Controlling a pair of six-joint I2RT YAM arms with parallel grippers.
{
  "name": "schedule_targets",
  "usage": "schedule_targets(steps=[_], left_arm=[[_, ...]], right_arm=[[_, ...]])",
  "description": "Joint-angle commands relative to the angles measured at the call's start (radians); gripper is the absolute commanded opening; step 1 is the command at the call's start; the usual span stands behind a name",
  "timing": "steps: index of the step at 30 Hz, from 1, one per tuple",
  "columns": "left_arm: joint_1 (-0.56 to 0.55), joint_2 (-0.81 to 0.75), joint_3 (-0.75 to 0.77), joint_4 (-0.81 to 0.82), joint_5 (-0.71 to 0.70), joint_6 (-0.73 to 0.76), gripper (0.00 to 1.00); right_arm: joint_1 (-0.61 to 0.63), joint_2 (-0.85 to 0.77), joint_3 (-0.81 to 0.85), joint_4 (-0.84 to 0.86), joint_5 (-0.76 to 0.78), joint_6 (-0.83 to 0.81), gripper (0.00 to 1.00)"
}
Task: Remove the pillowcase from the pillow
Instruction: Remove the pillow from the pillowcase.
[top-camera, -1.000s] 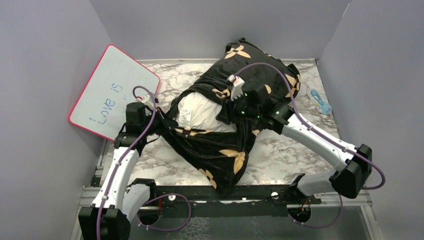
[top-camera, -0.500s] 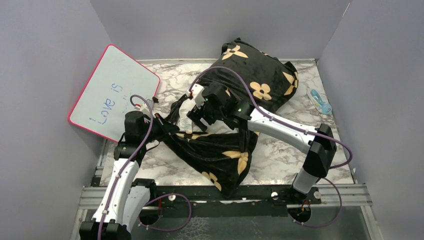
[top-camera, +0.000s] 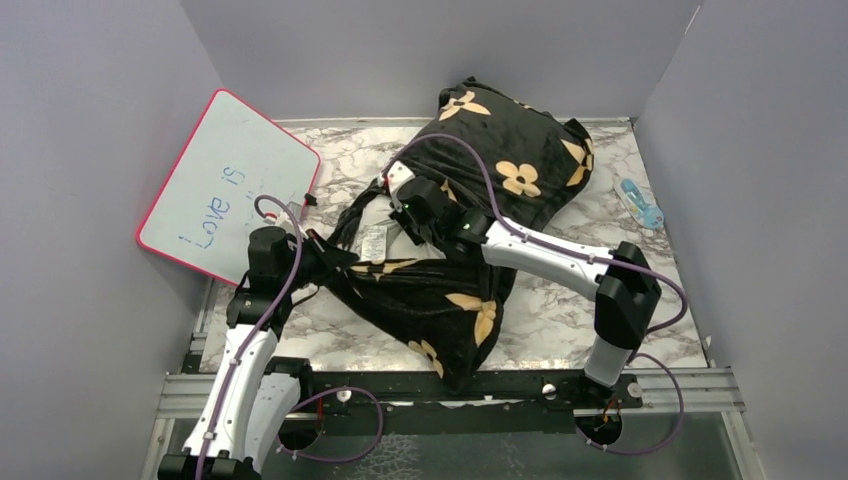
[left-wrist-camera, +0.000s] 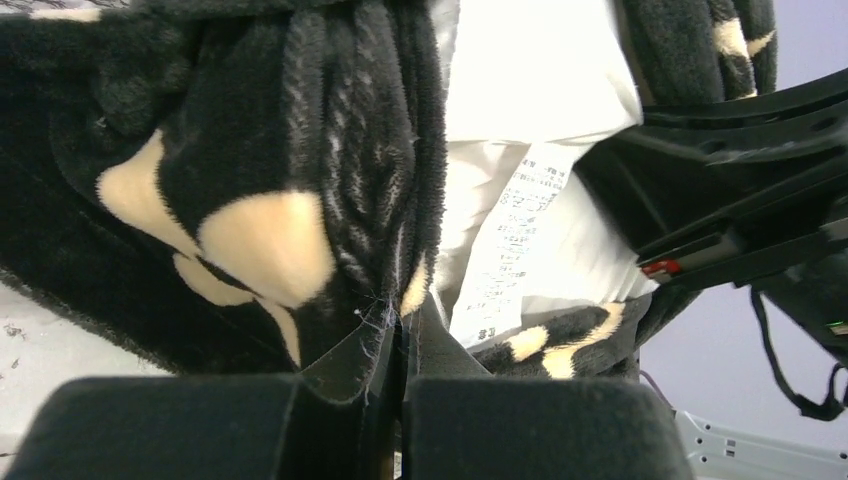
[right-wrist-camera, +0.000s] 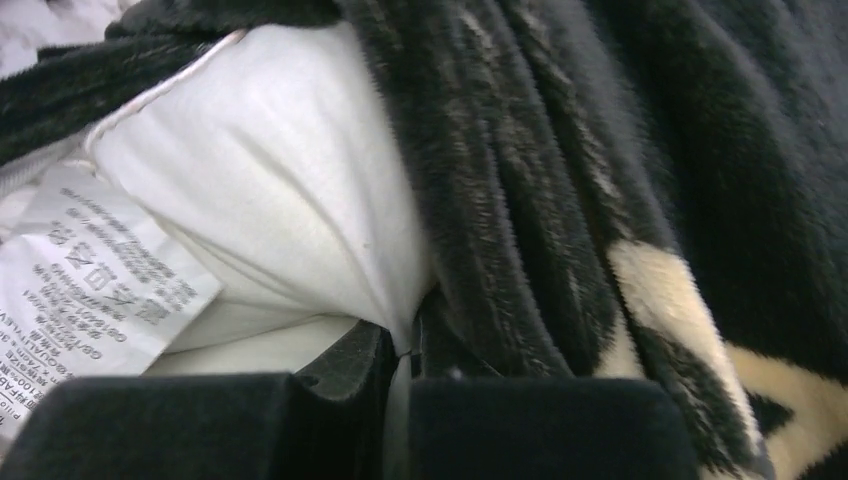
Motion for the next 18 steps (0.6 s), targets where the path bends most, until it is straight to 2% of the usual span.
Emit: schedule_targets(steps=[1, 6, 12, 18], left_arm=[[-0.002, -0.033, 0.025, -0.193, -0.092, 0.009, 0.0], [-0.003, -0.027, 0.046, -0.286, -0.207, 0.021, 0.0], [-0.003, 0.015, 0.058, -0.283, -0.231, 0.023, 0.0], [-0.002, 0.095, 0.074, -0.242, -0.214, 0.06, 0.0]], right_arm=[[-0.154, -0.113, 0.036, -0.064, 0.175, 0.148, 0.01], [-0.313, -0.304, -0.023, -0.052, 0.014, 0.253, 0.01], [-0.329, -0.389, -0.1, -0.111, -0.019, 0.291, 0.0], [-0.337, -0.441, -0.136, -0.114, -0.157, 0.384, 0.01]])
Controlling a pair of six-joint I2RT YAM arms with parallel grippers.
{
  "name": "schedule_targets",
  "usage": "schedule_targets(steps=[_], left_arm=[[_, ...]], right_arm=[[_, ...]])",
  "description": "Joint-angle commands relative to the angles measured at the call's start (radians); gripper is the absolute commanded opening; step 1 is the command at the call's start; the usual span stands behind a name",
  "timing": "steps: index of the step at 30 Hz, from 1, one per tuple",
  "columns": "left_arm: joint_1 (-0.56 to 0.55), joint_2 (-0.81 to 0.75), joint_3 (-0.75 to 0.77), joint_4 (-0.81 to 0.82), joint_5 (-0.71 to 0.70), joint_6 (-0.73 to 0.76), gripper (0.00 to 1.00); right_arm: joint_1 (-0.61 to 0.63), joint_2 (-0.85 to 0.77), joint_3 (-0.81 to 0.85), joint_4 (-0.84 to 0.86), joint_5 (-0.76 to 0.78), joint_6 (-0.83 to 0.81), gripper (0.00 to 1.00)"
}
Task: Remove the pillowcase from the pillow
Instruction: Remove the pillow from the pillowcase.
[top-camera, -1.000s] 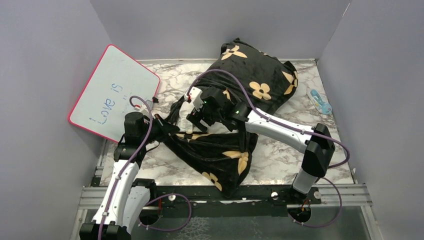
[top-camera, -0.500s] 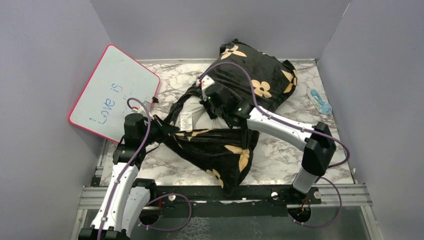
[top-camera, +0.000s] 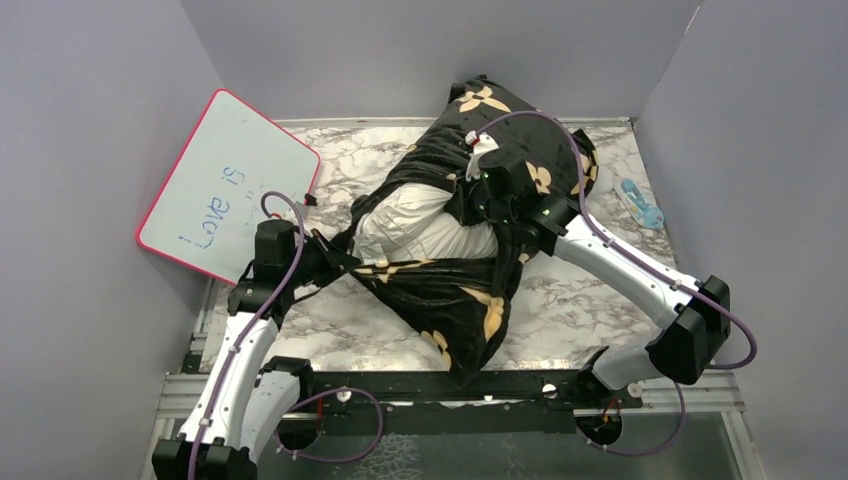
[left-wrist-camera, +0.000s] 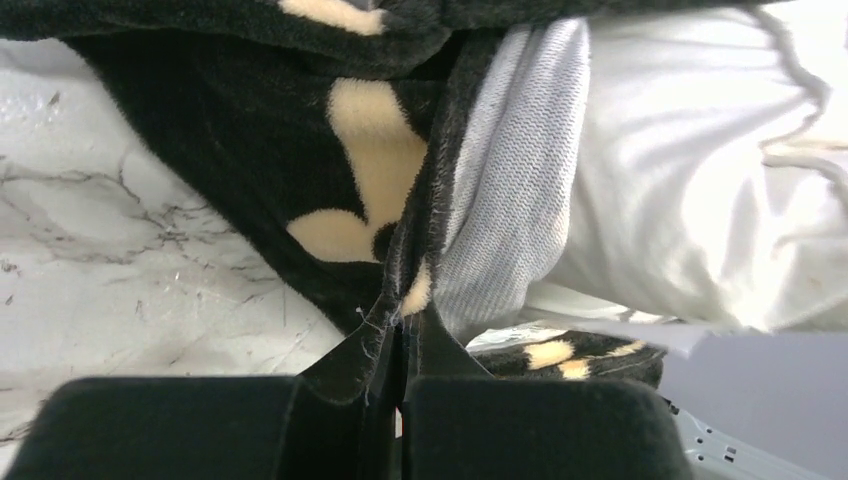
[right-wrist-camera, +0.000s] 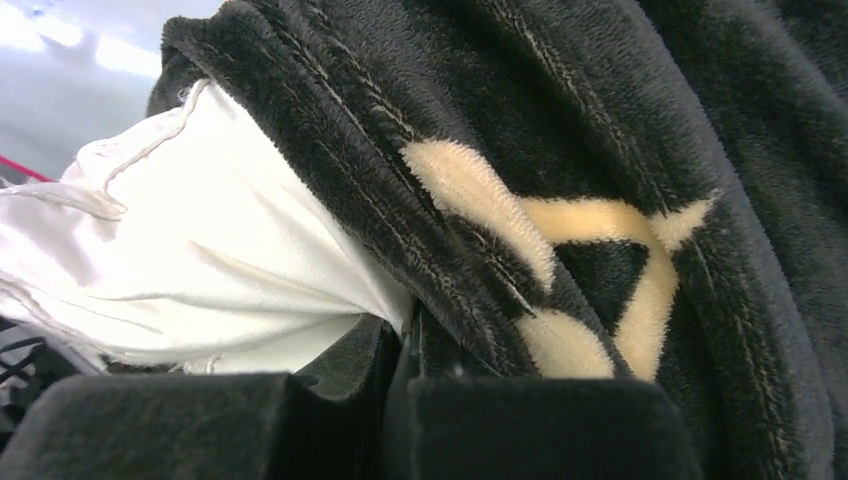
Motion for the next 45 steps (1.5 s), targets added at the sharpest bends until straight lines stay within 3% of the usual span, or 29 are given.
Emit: schedule_targets(steps=[1, 5, 8, 11, 16, 18, 22, 33, 42, 45], left_arm=[[0.031, 0.06, -0.006, -0.098, -0.142, 0.091, 0.0], [0.031, 0.099, -0.054, 0.008, -0.048, 0.073, 0.0], [0.031, 0.125, -0.101, 0.097, 0.029, 0.065, 0.29], [0.031, 0.15, -0.099, 0.109, 0.08, 0.074, 0.48], [0.031, -0.013, 0.028, -0.031, -0.064, 0.074, 0.77], [0.031, -0.062, 0.088, -0.077, -0.1, 0.078, 0.84], [0.031, -0.074, 0.153, -0.076, -0.036, 0.07, 0.88], [0.018, 0.059, 0.134, 0.155, 0.36, 0.073, 0.89], [-0.173, 0.148, 0.213, 0.192, 0.319, 0.118, 0.92], [-0.266, 0.21, 0.212, 0.182, 0.236, 0.11, 0.81]], right_arm=[[-0.097, -0.107, 0.013, -0.016, 0.061, 0.047, 0.01], [-0.096, -0.119, 0.027, -0.005, -0.064, 0.086, 0.01], [-0.096, -0.114, 0.03, 0.015, -0.182, 0.109, 0.01], [-0.096, -0.084, 0.05, 0.016, -0.267, 0.113, 0.01], [-0.096, -0.013, 0.102, -0.068, -0.303, 0.076, 0.03], [-0.096, -0.004, 0.103, -0.088, -0.313, 0.066, 0.04], [-0.095, -0.002, 0.084, -0.08, -0.346, 0.064, 0.05], [-0.096, 0.017, 0.059, -0.059, -0.388, 0.084, 0.07], [-0.094, 0.077, 0.077, -0.062, -0.475, 0.099, 0.09], [-0.092, 0.086, 0.091, -0.067, -0.511, 0.095, 0.1]])
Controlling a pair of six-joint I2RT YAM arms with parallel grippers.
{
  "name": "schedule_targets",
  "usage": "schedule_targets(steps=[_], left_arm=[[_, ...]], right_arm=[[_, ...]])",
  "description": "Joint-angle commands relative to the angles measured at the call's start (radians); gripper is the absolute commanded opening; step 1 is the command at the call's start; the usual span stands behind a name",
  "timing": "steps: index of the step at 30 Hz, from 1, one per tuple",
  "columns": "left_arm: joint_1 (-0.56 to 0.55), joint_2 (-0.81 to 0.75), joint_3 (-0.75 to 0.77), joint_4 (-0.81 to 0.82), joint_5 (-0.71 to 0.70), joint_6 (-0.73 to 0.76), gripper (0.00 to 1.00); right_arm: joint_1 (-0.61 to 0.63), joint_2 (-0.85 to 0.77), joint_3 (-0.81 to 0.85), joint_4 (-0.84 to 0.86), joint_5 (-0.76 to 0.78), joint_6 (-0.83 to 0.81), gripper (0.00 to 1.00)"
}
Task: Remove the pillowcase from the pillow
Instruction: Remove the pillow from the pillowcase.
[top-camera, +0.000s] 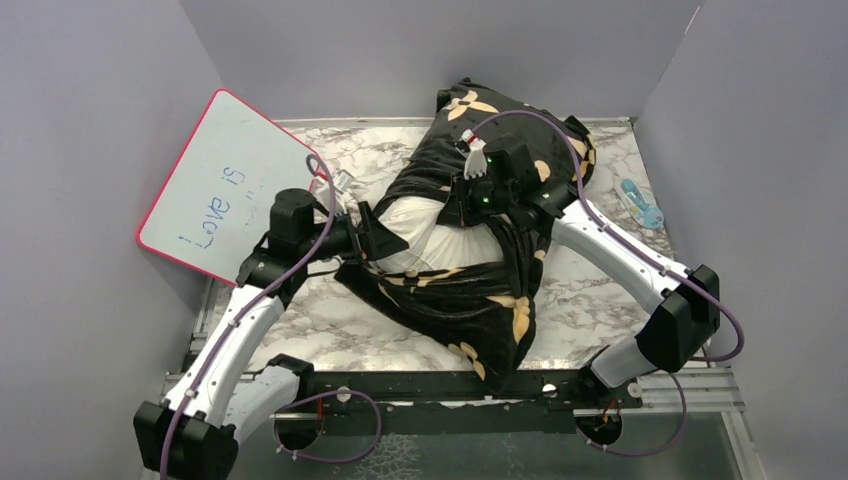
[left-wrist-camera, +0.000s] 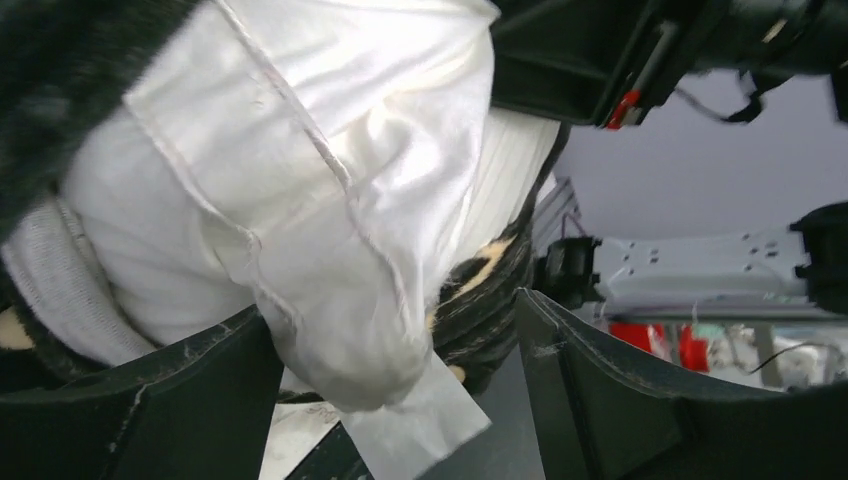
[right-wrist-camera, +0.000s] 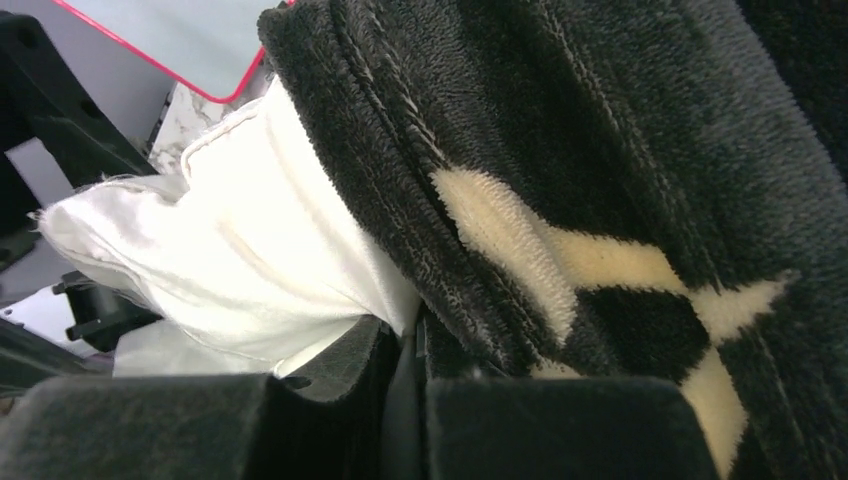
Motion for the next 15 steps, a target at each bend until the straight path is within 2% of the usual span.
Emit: schedule_targets(steps=[1, 4, 6, 7, 10, 13, 15], left_arm=[[-0.122, 0.082, 0.019, 0.035, -0.092, 0.012, 0.72], [-0.128, 0.116, 0.029, 0.017, -0.193, 0.013, 0.33], [-0.128, 0.135, 0.051, 0.017, -0.238, 0.013, 0.12], [-0.128, 0.146, 0.069, 0.017, -0.246, 0.02, 0.03], [-0.128, 0.183, 0.123, 0.002, -0.256, 0.049, 0.0], [-0.128, 0.21, 0.152, -0.01, -0.268, 0.063, 0.0], [-0.128, 0.225, 0.162, -0.01, -0.262, 0.065, 0.0]], right_arm=[[-0.002, 0.017, 0.051, 0.002, -0.093, 0.006, 0.11], [0.006, -0.001, 0.061, -0.038, -0.094, -0.028, 0.18], [0.011, -0.035, 0.045, -0.061, -0.085, -0.055, 0.26], [0.013, -0.059, 0.027, -0.07, -0.086, -0.077, 0.34], [0.017, -0.155, -0.051, -0.086, -0.095, -0.136, 0.56], [0.018, -0.251, -0.143, -0.081, -0.148, -0.182, 0.65], [0.019, -0.284, -0.197, -0.085, -0.197, -0.207, 0.66]])
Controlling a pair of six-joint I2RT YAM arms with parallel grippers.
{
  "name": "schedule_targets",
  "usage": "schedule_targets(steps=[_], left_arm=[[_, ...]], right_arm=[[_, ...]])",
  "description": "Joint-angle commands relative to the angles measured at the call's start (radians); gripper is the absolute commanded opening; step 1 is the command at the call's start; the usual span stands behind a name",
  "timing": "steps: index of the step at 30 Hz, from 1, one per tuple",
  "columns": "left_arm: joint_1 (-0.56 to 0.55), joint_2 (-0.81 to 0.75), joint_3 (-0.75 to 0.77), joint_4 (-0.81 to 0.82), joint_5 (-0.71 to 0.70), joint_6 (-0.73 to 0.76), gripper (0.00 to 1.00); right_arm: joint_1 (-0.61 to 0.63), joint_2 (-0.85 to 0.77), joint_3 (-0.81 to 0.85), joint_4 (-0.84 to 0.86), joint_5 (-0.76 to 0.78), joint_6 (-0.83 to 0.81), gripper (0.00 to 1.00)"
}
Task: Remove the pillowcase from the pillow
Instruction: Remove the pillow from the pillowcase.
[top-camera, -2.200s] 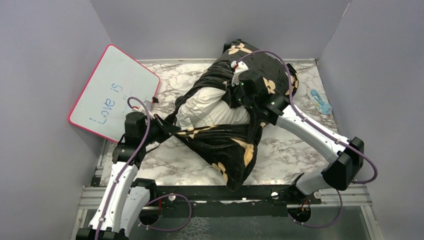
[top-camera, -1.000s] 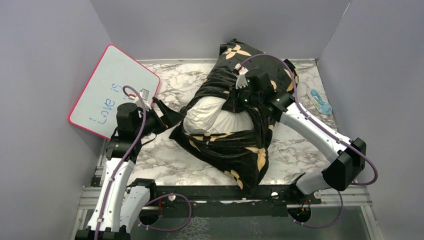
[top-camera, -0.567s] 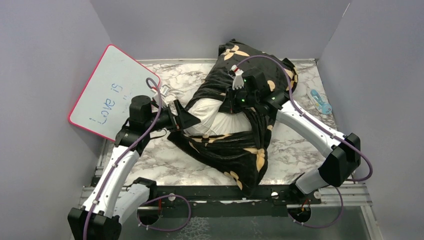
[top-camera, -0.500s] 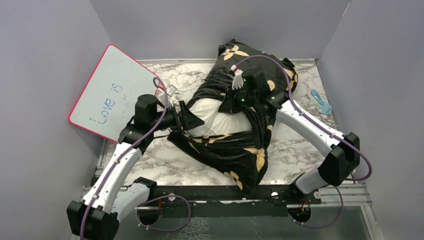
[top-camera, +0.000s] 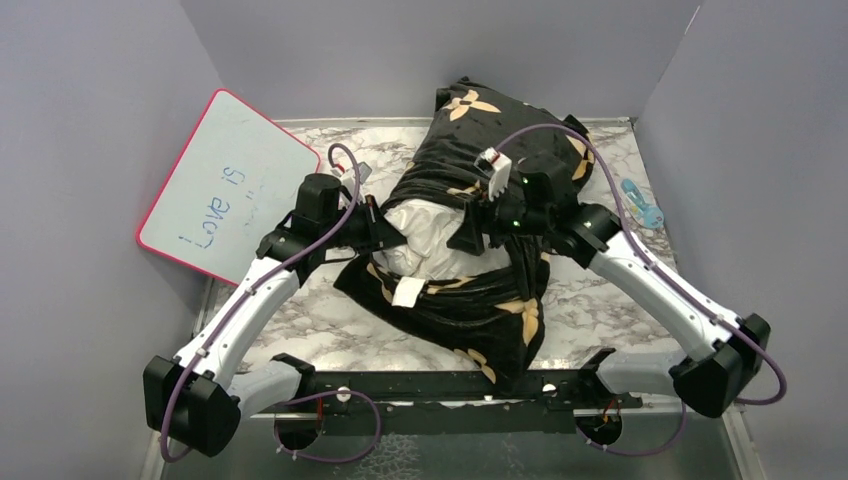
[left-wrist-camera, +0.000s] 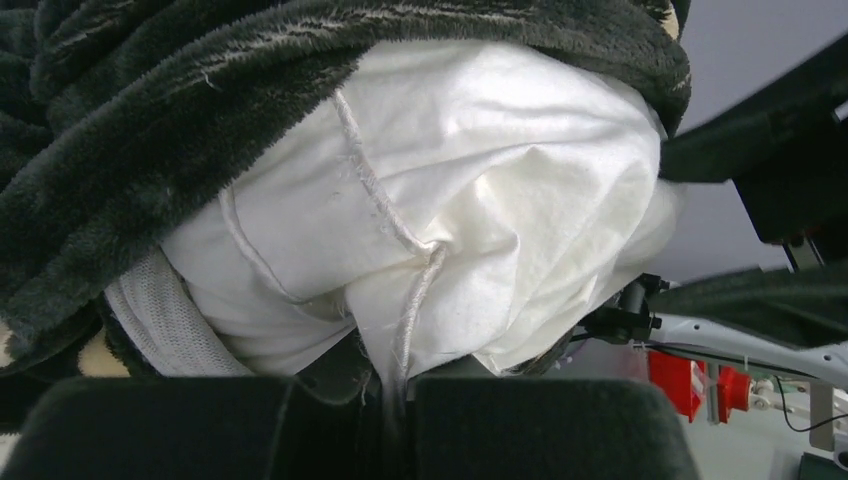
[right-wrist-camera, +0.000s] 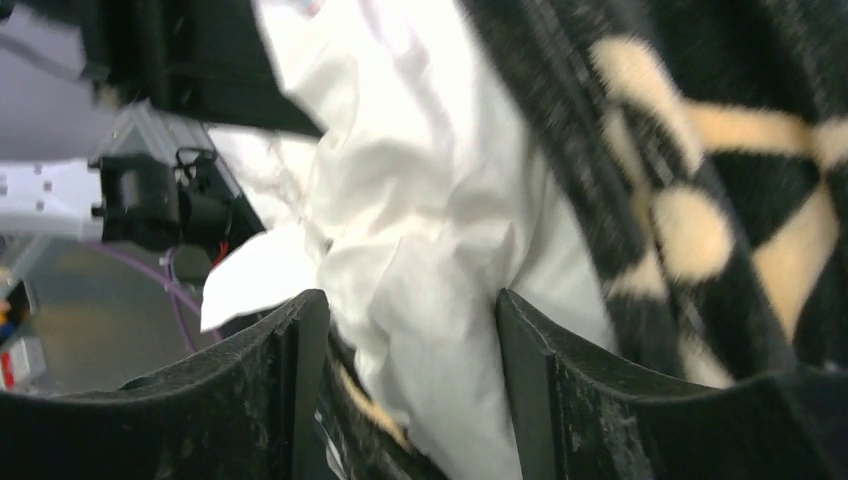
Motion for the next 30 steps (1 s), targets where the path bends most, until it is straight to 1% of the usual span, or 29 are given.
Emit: schedule_targets(steps=[1, 6, 8, 10, 11, 14, 16, 18, 24, 28, 30], left_arm=[[-0.001, 0.032, 0.06, 0.047, -0.06, 0.029, 0.0], [-0.001, 0.037, 0.079, 0.034, -0.071, 0.029, 0.0], [-0.001, 0.037, 0.092, 0.019, -0.084, 0.032, 0.0], [-0.001, 0.038, 0.103, 0.002, -0.095, 0.036, 0.0], [-0.001, 0.036, 0.107, -0.006, -0.104, 0.038, 0.0], [0.001, 0.036, 0.12, -0.031, -0.133, 0.046, 0.0], [0.003, 0.038, 0.132, -0.04, -0.145, 0.047, 0.0], [0.004, 0.043, 0.144, -0.043, -0.147, 0.048, 0.0], [0.007, 0.058, 0.182, -0.064, -0.155, 0.052, 0.0], [0.007, 0.068, 0.192, -0.065, -0.138, 0.054, 0.0], [0.007, 0.071, 0.195, -0.066, -0.133, 0.058, 0.0]], right_arm=[[0.013, -0.086, -0.102, -0.066, -0.126, -0.09, 0.66], [0.033, -0.106, -0.159, -0.089, -0.144, -0.133, 0.67], [0.04, -0.12, -0.144, -0.104, -0.136, -0.153, 0.67], [0.041, -0.166, -0.139, -0.078, -0.096, -0.143, 0.68], [0.042, -0.192, -0.138, -0.057, -0.105, -0.143, 0.68], [0.041, -0.229, -0.12, -0.042, -0.19, -0.148, 0.73], [0.041, -0.213, -0.109, -0.075, -0.254, -0.16, 0.74], [0.045, -0.193, -0.123, -0.102, -0.281, -0.165, 0.73], [0.057, -0.172, -0.189, -0.09, -0.236, -0.151, 0.7], [0.058, -0.131, -0.188, -0.065, -0.082, -0.159, 0.71], [0.058, -0.108, -0.178, -0.046, -0.044, -0.175, 0.72]])
